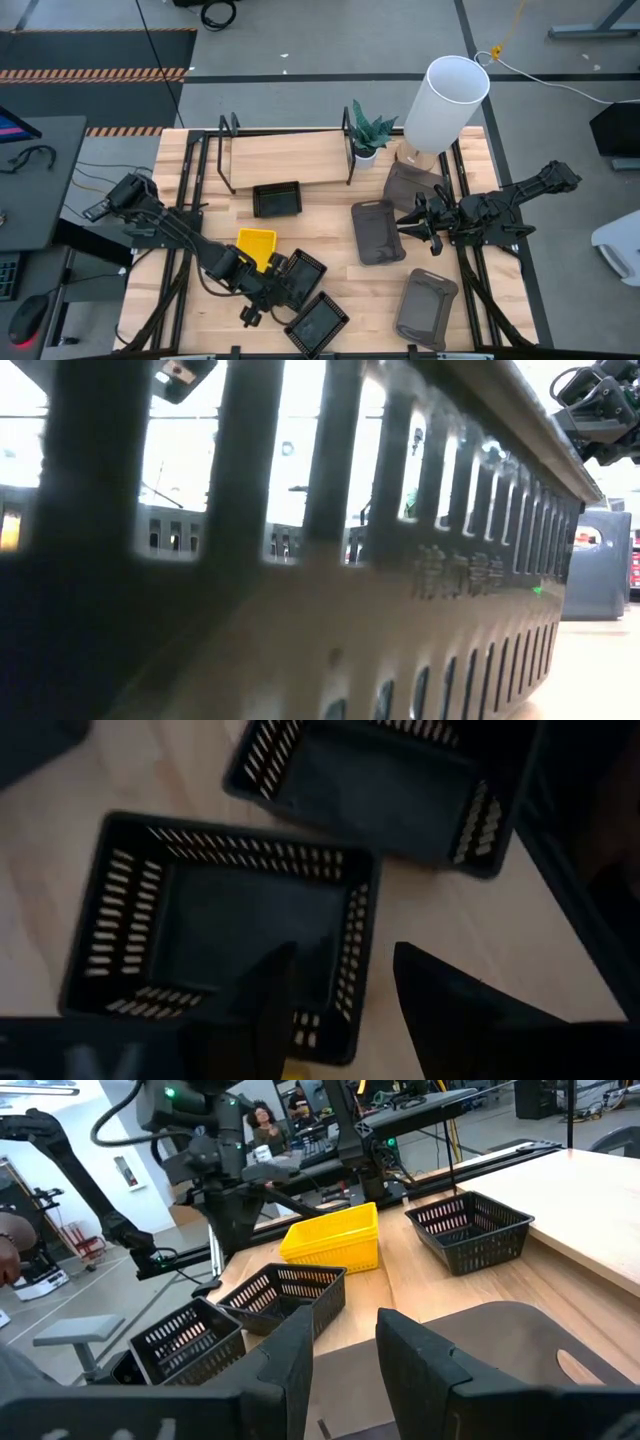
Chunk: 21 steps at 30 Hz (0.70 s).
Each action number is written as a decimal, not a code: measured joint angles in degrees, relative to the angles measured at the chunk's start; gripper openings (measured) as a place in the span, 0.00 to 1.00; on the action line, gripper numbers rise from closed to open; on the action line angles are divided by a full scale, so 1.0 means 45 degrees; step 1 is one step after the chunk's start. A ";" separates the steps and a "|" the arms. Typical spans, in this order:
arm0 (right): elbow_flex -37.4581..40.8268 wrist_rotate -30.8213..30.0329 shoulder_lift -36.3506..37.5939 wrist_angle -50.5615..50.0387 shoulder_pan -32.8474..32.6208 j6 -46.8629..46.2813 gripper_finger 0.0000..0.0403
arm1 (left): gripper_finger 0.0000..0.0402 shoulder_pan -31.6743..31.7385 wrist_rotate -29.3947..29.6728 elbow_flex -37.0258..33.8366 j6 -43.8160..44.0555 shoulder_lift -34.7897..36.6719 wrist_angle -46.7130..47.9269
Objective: Stack baskets on shelf by color
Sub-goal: Stack the middle black bin on the bottom black bin
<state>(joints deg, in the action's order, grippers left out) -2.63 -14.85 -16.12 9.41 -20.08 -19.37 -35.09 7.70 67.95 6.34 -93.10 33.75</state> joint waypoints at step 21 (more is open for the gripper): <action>-0.0005 0.0000 -0.0083 0.0301 0.0002 0.0003 0.29 | 0.43 -0.0335 0.0049 0.0008 -0.0564 -0.1694 -0.0883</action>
<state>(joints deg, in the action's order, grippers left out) -2.66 -14.85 -16.49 10.76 -20.08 -19.35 -36.60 7.92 67.99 3.80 -100.72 29.78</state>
